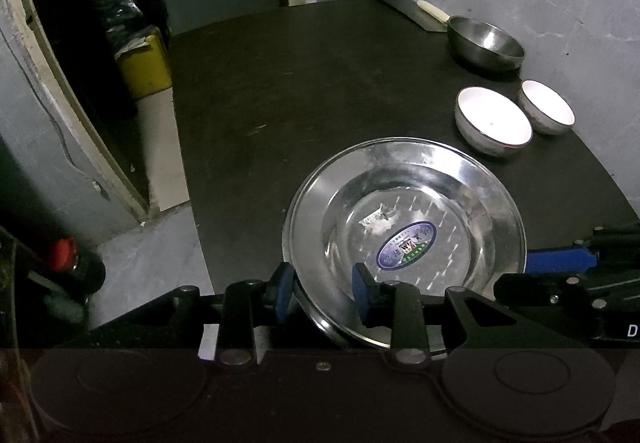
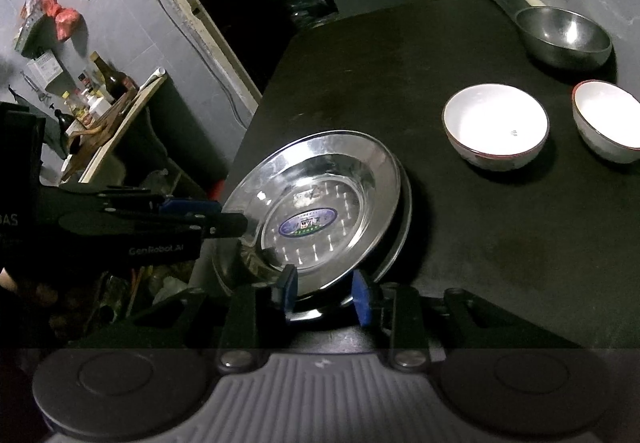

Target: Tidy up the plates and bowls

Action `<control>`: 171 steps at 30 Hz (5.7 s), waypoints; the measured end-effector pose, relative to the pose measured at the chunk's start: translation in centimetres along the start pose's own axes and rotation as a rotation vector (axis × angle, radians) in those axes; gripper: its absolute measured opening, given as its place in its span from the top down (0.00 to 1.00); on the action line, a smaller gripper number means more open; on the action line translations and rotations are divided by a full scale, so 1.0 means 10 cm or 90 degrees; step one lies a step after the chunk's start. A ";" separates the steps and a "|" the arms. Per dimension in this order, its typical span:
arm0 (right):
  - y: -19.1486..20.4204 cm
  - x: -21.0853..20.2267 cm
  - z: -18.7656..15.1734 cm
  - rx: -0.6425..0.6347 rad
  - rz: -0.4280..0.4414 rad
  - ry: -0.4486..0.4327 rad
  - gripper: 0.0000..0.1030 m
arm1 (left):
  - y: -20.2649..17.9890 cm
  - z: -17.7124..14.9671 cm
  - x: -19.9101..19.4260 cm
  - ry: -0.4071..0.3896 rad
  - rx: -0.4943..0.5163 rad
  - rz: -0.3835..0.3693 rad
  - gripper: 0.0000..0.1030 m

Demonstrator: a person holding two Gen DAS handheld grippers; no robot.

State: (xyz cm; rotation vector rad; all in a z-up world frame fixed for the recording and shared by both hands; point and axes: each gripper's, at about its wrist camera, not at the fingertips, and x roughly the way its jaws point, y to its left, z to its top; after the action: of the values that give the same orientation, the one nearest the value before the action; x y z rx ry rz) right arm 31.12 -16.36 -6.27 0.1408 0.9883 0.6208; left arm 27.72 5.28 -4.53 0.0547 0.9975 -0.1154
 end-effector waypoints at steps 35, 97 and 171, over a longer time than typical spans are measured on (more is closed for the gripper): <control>-1.47 -0.22 0.95 0.146 -0.198 -0.243 0.02 | -0.93 1.95 1.04 -0.172 -0.056 -0.040 0.01; -0.86 -1.05 0.03 0.111 -0.097 -0.245 0.58 | -1.28 1.08 0.07 -0.127 0.021 -0.143 0.80; -0.95 -1.00 -0.32 0.127 -0.068 -0.102 0.01 | -0.96 0.63 -0.02 -0.053 0.037 -0.083 0.01</control>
State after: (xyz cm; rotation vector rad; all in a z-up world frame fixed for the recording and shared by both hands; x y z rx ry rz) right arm 28.59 -30.18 -4.35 0.3078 0.8951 0.4052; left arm 31.64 -4.88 -0.88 0.0370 0.9144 -0.2641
